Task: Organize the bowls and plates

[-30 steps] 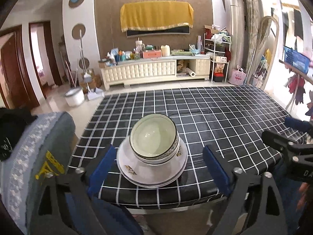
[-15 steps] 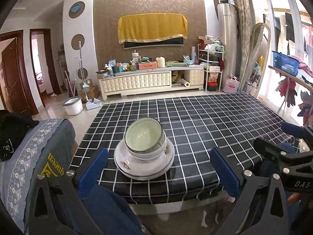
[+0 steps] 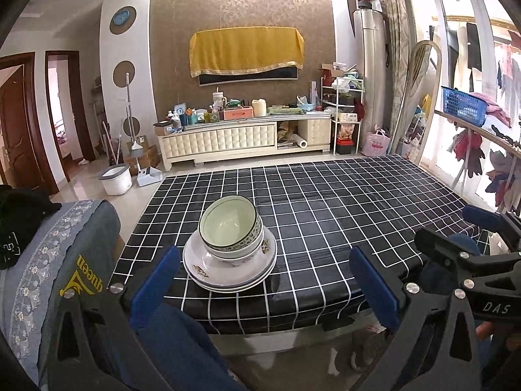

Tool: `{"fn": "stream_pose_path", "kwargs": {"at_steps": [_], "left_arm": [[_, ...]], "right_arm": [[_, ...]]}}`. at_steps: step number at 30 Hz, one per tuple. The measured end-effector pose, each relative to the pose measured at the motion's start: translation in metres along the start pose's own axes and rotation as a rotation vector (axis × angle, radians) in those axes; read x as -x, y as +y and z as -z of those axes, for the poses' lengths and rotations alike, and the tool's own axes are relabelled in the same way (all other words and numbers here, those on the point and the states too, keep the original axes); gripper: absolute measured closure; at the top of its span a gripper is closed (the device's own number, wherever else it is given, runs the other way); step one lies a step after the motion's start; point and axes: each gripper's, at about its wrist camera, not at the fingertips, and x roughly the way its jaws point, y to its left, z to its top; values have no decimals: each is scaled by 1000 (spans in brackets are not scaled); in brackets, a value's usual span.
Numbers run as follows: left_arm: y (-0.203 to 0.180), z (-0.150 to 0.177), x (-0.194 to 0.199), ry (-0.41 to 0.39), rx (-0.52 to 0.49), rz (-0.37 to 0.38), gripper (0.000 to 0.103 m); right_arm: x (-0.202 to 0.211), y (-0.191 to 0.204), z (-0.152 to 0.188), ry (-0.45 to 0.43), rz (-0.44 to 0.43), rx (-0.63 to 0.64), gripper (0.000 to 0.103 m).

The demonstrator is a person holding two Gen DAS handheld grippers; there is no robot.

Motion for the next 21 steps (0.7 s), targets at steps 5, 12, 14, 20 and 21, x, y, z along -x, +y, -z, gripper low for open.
{"fn": "stream_pose_path", "kwargs": {"at_steps": [5, 12, 14, 20, 21], "left_arm": [[1, 4, 2, 13, 17, 9, 0], [-4, 7, 4, 9, 3, 1, 0], [-4, 8, 4, 10, 3, 1, 0], [-5, 10, 2, 21, 10, -2, 0], [-5, 11, 2, 25, 13, 1, 0]], "right_arm": [[3, -1, 3, -7, 1, -10, 0], [5, -2, 7, -6, 6, -12, 0], [6, -2, 8, -7, 7, -10, 0], [4, -4, 8, 0, 7, -7, 0], [3, -4, 8, 2, 9, -5, 0]]}}
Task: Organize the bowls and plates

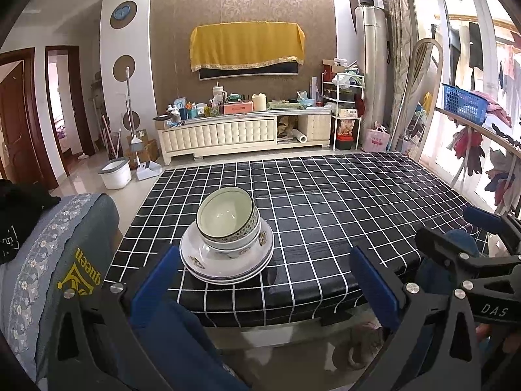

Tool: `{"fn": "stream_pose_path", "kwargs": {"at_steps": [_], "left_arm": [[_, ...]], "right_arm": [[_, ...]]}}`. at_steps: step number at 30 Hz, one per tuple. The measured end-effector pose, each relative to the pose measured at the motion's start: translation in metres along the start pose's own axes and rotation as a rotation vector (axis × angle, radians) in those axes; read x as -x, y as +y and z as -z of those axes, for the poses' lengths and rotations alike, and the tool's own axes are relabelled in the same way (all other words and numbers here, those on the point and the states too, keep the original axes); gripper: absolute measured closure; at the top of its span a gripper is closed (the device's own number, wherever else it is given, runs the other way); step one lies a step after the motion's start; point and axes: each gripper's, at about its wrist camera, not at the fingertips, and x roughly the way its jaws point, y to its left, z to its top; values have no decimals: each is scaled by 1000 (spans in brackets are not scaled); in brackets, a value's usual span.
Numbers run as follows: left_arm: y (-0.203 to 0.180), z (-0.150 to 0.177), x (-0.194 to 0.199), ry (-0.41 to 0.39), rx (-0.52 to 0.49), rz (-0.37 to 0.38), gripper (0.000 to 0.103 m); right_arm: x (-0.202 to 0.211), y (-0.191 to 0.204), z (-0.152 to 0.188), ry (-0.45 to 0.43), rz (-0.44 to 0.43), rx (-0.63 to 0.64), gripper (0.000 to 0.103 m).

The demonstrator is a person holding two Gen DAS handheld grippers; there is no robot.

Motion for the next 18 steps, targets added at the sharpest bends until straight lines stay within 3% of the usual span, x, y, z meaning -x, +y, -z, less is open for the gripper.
{"fn": "stream_pose_path", "kwargs": {"at_steps": [18], "left_arm": [[1, 0, 3, 2, 4, 4, 0]], "right_arm": [[-3, 0, -1, 9, 3, 9, 0]]}}
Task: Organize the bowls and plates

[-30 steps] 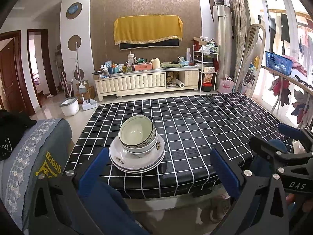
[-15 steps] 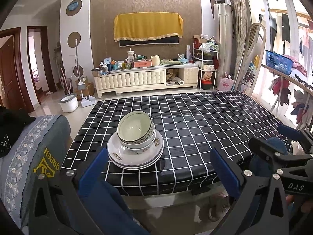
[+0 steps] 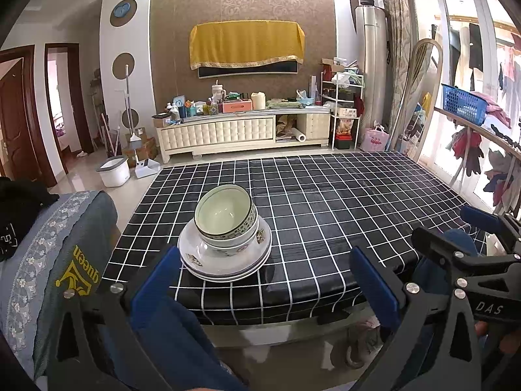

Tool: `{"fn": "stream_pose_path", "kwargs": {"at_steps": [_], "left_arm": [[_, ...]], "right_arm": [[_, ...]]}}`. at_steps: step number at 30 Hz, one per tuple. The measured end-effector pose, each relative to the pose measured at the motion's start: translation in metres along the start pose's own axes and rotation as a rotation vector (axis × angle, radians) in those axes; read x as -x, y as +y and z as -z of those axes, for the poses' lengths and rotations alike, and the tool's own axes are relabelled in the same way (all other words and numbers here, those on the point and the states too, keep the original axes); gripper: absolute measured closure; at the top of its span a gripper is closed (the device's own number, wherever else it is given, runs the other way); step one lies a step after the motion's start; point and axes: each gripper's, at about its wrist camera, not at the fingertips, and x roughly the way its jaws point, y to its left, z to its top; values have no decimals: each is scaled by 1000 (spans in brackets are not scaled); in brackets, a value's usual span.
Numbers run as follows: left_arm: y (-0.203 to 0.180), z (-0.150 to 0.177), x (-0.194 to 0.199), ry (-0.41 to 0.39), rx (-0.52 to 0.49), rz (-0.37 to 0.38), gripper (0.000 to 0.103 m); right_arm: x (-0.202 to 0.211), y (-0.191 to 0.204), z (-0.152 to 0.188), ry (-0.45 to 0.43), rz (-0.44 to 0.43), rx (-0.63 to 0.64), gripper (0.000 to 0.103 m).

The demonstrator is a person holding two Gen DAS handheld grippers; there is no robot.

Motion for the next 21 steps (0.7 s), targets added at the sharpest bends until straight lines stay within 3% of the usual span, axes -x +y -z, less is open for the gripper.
{"fn": "stream_pose_path", "kwargs": {"at_steps": [21], "left_arm": [[0, 1, 5, -10, 4, -4, 0]], "right_arm": [[2, 2, 3, -5, 3, 0, 0]]}}
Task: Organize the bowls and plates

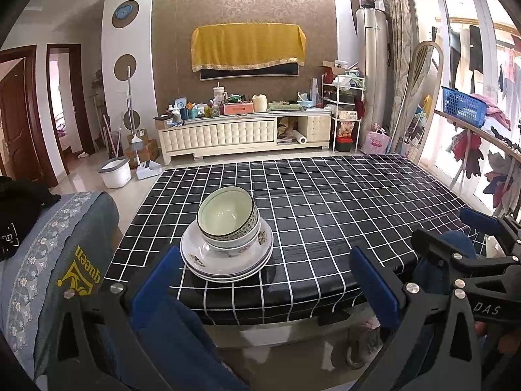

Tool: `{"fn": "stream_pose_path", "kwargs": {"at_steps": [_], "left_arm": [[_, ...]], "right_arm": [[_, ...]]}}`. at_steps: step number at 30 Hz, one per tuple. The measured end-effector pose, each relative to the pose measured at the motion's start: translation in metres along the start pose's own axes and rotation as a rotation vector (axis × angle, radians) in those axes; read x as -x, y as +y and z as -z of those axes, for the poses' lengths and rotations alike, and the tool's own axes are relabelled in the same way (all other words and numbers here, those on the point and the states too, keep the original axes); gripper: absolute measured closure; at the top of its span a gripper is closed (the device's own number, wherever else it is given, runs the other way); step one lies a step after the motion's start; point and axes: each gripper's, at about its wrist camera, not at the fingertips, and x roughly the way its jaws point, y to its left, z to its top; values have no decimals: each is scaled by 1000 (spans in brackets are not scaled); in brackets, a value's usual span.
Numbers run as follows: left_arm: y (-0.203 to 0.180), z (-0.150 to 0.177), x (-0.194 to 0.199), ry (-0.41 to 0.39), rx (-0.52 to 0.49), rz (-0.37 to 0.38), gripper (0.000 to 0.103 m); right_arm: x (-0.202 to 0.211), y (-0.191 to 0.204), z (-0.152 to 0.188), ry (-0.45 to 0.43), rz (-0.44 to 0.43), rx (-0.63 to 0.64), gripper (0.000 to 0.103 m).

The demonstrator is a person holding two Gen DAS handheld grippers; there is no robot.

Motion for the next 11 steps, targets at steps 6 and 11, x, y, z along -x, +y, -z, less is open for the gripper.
{"fn": "stream_pose_path", "kwargs": {"at_steps": [6, 11], "left_arm": [[-2, 0, 1, -3, -3, -1, 0], [-3, 1, -2, 5, 3, -3, 0]], "right_arm": [[2, -1, 0, -5, -3, 0, 0], [1, 0, 0, -3, -5, -2, 0]]}}
